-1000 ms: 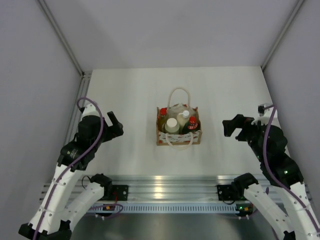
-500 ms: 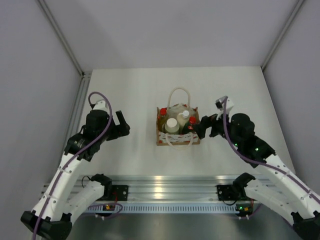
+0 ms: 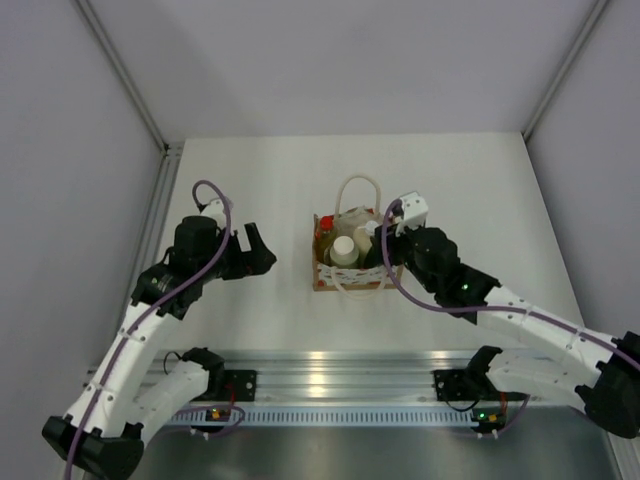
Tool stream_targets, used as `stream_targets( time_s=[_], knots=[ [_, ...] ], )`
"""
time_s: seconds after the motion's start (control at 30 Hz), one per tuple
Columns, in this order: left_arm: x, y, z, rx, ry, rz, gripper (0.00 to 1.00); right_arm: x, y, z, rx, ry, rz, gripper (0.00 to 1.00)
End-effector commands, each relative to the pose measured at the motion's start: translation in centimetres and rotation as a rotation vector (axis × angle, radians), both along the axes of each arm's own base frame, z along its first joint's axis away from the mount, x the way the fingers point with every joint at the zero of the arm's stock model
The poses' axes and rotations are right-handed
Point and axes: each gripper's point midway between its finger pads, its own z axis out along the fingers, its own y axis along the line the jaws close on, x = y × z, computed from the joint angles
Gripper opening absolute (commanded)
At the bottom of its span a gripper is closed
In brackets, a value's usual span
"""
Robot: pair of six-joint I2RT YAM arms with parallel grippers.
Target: Take the personal care products out of the canvas bag
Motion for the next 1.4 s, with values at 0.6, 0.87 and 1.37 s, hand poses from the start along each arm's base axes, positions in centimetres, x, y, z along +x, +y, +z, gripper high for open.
stream_targets(
  time_s=[0.6, 0.87, 1.37],
  knots=[
    [0.1, 1.0, -0.2, 0.072, -0.046, -0.004, 0.98, 0.4, 0.7, 0.6, 0.176, -0.133, -0.120, 0.42],
    [0.0, 0.9, -0.2, 0.070, -0.045, -0.010, 0.98, 0.4, 0.7, -0.2, 0.153, -0.131, -0.144, 0.39],
    [0.0, 0.4, -0.4, 0.066, -0.037, -0.033, 0.98, 0.7, 0.8, -1.7, 0.109, -0.128, -0.157, 0.36]
  ],
)
